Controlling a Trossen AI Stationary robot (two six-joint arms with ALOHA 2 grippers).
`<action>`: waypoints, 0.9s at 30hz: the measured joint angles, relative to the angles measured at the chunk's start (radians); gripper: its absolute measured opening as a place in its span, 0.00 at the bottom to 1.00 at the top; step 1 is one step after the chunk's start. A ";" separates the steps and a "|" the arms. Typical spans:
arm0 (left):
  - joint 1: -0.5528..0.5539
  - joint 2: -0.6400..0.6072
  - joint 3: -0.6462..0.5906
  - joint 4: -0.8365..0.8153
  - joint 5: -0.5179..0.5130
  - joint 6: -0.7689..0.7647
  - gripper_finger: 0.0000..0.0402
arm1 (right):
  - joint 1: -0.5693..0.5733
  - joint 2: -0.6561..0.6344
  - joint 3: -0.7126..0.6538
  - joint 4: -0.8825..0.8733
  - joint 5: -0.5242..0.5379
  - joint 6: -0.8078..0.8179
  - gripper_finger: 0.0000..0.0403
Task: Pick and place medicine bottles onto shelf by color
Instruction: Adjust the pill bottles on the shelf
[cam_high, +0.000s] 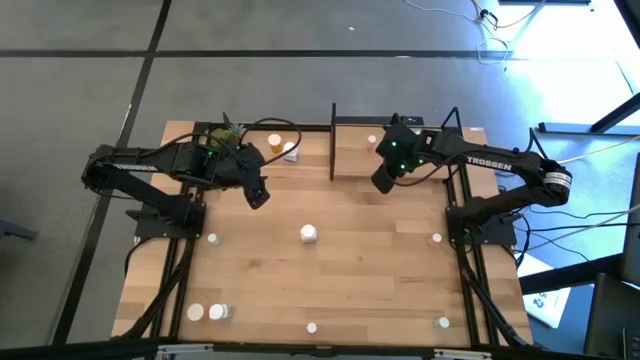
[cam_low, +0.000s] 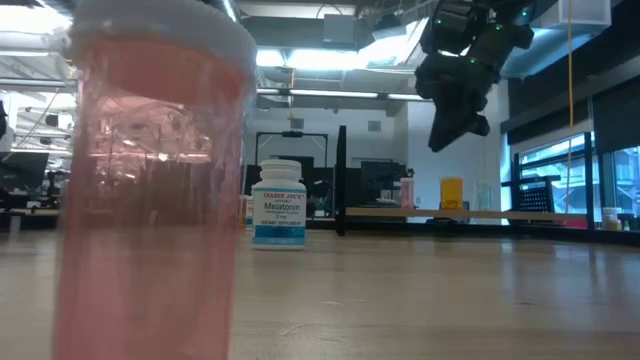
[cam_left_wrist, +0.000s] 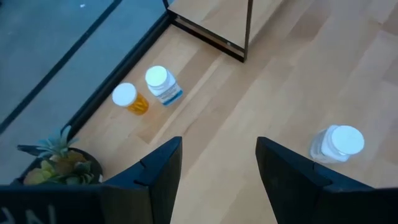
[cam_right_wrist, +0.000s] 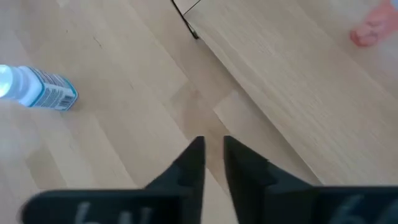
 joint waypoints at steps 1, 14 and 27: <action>0.000 0.000 0.000 0.000 0.000 -0.006 0.50 | 0.000 0.000 0.000 0.000 -0.004 -0.008 0.10; -0.027 0.000 -0.025 -0.015 0.059 -0.085 0.50 | 0.094 -0.011 0.001 0.000 -0.242 -0.274 0.01; -0.127 0.001 -0.121 -0.008 0.082 -0.207 0.50 | 0.283 -0.026 0.177 -0.086 -0.068 -0.275 0.01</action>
